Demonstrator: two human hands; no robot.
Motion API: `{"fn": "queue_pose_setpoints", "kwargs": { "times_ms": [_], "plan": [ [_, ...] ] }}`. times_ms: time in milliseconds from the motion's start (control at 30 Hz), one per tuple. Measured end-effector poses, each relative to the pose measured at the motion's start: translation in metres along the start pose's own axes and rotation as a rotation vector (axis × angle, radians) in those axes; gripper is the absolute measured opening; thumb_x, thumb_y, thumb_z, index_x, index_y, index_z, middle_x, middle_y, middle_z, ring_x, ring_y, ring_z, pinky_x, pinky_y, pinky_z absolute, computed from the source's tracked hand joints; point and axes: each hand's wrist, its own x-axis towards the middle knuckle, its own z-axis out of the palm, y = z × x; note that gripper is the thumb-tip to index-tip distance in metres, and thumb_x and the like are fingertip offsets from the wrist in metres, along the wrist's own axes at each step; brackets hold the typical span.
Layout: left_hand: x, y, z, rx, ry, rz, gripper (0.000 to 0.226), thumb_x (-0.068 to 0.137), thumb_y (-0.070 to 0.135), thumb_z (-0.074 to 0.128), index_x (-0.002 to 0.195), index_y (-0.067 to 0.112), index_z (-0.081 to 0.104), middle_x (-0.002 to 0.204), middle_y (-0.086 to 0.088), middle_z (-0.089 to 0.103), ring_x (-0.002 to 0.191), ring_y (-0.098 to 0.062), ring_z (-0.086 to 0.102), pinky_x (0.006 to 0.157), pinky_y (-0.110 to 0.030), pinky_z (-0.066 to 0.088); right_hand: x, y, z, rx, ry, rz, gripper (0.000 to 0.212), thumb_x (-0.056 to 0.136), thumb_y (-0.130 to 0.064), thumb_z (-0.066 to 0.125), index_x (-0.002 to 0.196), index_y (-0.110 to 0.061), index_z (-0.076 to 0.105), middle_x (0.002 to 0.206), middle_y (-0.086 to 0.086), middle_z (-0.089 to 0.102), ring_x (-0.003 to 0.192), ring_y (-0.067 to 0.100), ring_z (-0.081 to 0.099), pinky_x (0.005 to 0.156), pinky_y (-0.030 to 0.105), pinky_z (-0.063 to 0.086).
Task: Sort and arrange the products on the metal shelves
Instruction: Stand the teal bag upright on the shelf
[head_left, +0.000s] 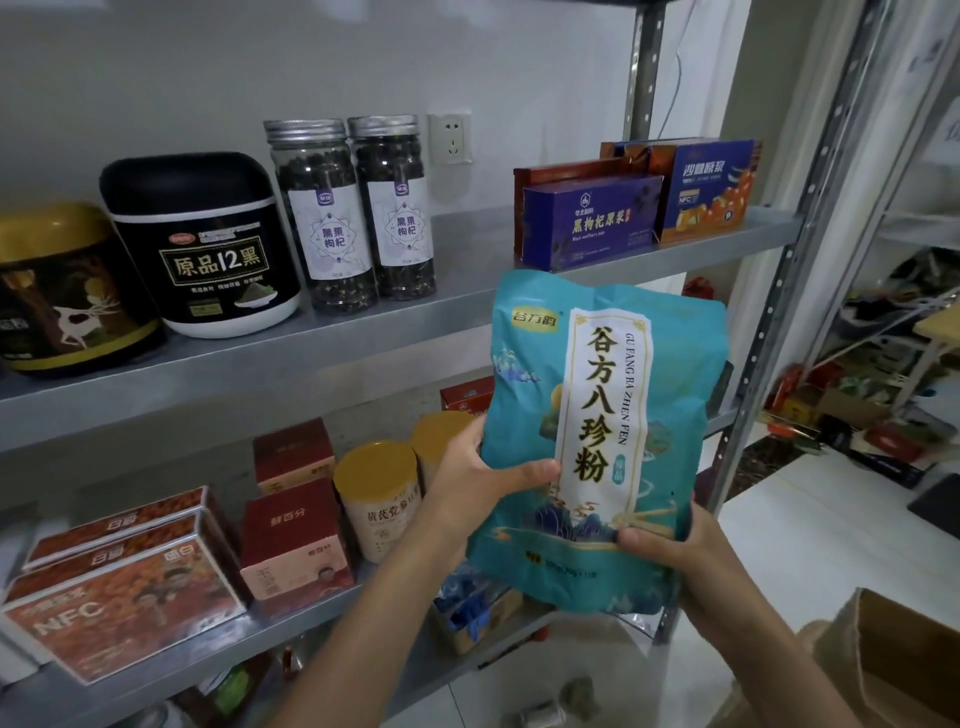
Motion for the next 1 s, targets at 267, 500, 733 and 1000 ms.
{"fn": "queue_pose_setpoints", "kwargs": {
  "times_ms": [267,500,733,1000],
  "plan": [
    [-0.023,-0.009,0.044,0.574,0.236,0.441,0.058,0.085,0.031,0.072,0.137,0.028,0.046,0.132,0.015,0.043,0.117,0.011,0.041,0.091,-0.005,0.041,-0.009,-0.015,0.021,-0.317,0.479,-0.272,0.044,0.049,-0.026,0.085,0.088,-0.029,0.065,0.077,-0.025,0.072,0.076,-0.003,0.07,0.054,0.014,0.054],
    [-0.024,-0.001,0.059,0.187,-0.196,0.158,0.119,0.047,0.079,0.07,0.148,0.032,0.028,0.141,0.016,0.036,0.127,-0.001,0.045,0.09,-0.008,0.046,-0.029,-0.012,0.058,-0.864,0.68,-0.424,0.048,0.073,-0.021,0.083,0.117,-0.023,0.066,0.077,-0.004,0.068,0.066,0.013,0.063,0.059,0.023,0.048],
    [-0.019,0.001,0.05,-0.023,-0.008,0.077,0.067,0.075,0.044,0.077,0.134,0.023,0.053,0.126,0.004,0.065,0.116,-0.017,0.062,0.101,-0.047,0.049,-0.059,0.002,0.067,-1.058,0.322,-0.553,0.083,0.067,-0.03,0.088,0.14,-0.016,0.051,0.14,0.002,0.056,0.129,0.023,0.052,0.102,0.046,0.046],
    [-0.012,-0.003,0.021,-0.317,-0.084,-0.057,0.02,0.075,0.024,0.071,0.094,0.03,0.077,0.109,-0.002,0.074,0.1,-0.024,0.07,0.086,-0.043,0.056,-0.016,-0.047,-0.006,-0.39,0.22,-0.106,0.094,0.057,-0.042,0.083,0.141,-0.04,0.04,0.135,-0.014,0.051,0.117,0.012,0.056,0.075,0.022,0.054]
  ]
}}
